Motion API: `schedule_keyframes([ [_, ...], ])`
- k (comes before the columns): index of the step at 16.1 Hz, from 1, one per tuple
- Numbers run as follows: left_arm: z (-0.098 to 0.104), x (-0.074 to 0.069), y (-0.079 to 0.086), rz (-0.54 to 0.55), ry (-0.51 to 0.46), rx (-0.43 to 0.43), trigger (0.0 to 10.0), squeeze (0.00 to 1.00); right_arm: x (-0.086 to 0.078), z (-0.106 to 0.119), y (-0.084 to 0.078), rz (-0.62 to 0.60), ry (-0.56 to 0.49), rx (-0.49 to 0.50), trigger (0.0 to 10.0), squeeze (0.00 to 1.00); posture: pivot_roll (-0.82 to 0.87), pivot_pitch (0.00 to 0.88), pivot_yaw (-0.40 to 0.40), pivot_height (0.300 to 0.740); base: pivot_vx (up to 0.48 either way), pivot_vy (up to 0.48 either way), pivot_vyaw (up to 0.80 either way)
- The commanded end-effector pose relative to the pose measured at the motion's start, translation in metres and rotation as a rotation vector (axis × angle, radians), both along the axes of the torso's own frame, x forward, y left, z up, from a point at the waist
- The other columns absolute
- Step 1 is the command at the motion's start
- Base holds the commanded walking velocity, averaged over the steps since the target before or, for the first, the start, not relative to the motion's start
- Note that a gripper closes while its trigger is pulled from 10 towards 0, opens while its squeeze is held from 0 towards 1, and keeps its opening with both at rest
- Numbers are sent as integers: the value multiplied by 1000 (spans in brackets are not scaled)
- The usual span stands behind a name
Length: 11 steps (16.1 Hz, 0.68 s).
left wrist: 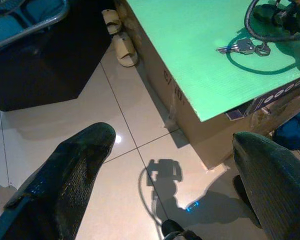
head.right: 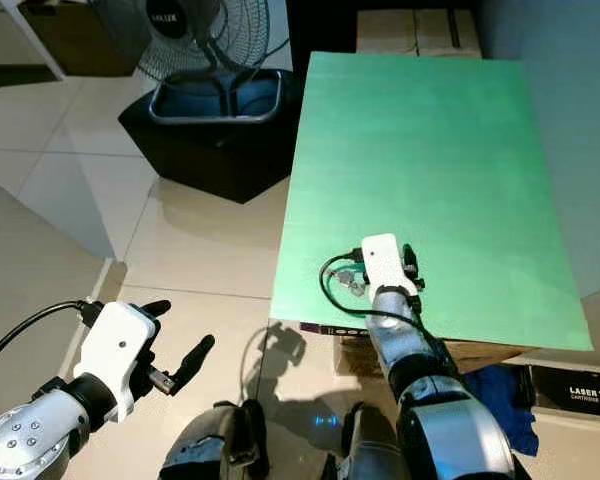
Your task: Hang keys on a hook
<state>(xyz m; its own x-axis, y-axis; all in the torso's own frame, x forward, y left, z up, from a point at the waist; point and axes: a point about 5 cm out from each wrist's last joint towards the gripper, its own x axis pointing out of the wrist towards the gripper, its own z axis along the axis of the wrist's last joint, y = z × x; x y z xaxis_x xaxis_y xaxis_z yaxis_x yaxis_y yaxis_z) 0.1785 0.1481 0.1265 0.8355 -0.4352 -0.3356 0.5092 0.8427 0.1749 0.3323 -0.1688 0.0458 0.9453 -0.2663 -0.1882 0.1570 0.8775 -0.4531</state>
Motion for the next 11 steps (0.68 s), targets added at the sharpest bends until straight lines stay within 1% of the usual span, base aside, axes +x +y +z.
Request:
schedule_keyframes([
  [1,0,-3,0,2,5,8,10000,0,-13,-17,3,-11,64,-3,10000,0,69,310,121,713,0,0,0],
  [3,0,-5,1,4,8,9,10000,0,-23,-28,9,-33,74,14,10000,0,72,312,121,713,0,0,0],
  [6,1,-5,0,1,8,9,10000,0,-29,-34,12,-34,89,14,10000,0,74,314,126,713,0,0,0],
  [8,1,-5,0,-2,9,9,10000,0,-33,-39,13,-44,111,31,10000,0,74,316,128,713,0,0,0],
  [9,1,-5,0,-4,8,9,10000,0,-36,-41,13,-56,120,49,0,0,74,316,128,713,0,0,0],
  [11,1,-5,0,-3,8,9,10000,0,-39,-44,9,-80,120,83,0,0,75,318,128,713,0,0,0],
])
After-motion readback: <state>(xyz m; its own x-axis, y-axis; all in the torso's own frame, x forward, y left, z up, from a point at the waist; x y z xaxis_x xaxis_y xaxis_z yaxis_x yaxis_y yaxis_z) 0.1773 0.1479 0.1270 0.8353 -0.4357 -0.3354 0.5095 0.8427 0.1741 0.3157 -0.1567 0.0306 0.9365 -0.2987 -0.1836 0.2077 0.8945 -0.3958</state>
